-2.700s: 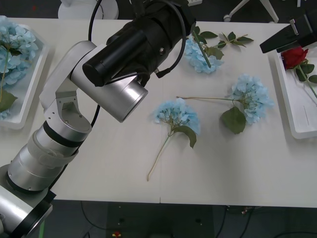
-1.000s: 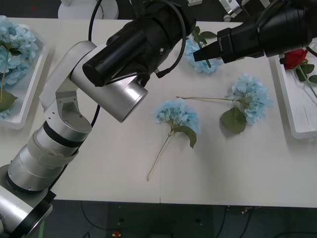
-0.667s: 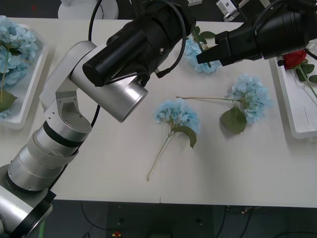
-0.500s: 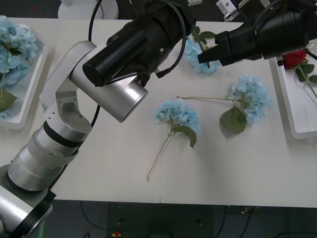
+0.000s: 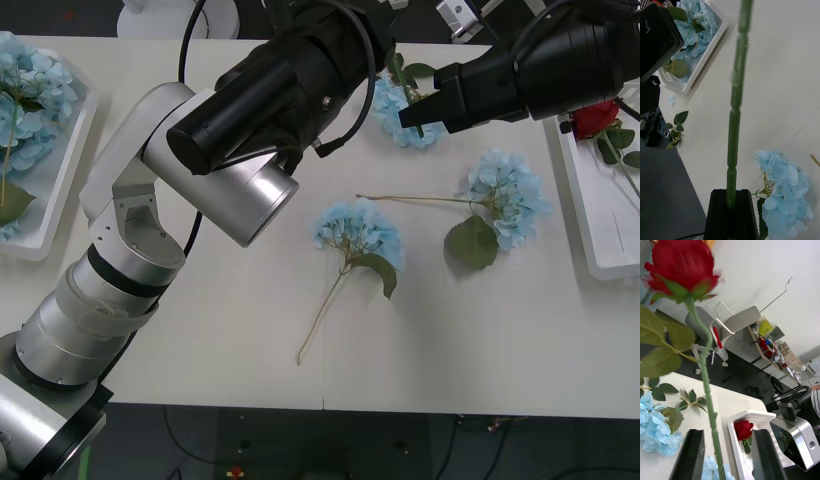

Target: Place the red flowers into the right box and the blue flowers into the left box. If a person shows an open palm, hand one flower to the person first, then continue sorting.

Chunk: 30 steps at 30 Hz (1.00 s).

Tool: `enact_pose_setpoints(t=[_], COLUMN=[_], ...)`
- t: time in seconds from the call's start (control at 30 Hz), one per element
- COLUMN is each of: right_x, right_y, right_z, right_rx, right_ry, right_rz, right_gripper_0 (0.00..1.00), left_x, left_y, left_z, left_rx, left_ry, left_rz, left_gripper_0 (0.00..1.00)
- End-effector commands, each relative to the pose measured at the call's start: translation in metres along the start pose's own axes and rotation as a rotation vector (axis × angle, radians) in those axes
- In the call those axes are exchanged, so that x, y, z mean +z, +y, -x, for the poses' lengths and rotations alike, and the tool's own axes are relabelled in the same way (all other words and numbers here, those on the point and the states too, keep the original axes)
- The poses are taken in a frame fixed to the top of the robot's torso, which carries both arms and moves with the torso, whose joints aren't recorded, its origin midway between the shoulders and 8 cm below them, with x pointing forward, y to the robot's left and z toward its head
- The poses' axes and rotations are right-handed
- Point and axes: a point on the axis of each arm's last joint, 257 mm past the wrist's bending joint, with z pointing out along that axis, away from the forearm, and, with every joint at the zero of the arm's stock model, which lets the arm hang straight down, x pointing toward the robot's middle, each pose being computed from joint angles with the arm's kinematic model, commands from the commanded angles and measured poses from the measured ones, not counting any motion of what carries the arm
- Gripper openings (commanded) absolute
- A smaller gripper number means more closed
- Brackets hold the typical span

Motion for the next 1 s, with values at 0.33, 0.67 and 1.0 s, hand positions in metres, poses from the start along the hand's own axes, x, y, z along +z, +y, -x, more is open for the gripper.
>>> enact_pose_setpoints(t=[0.33, 0.67, 1.0], right_x=[-0.003, -0.058, -0.182], right_y=[0.002, -0.036, -0.118], right_z=[0.003, -0.034, -0.086], right_rx=[-0.041, 0.006, 0.233], right_ry=[0.000, 0.173, 0.342], right_rz=[-0.013, -0.167, -0.597], right_gripper_0=[0.00, 0.00, 0.00], left_x=[-0.006, -0.006, -0.028], left_y=[-0.026, -0.026, 0.035], left_z=[-0.001, -0.001, 0.032], left_rx=[0.022, 0.022, -0.021], left_ry=[-0.013, -0.013, 0.014], left_rz=[-0.056, -0.056, 0.082], left_gripper_0=[1.00, 1.00, 1.00])
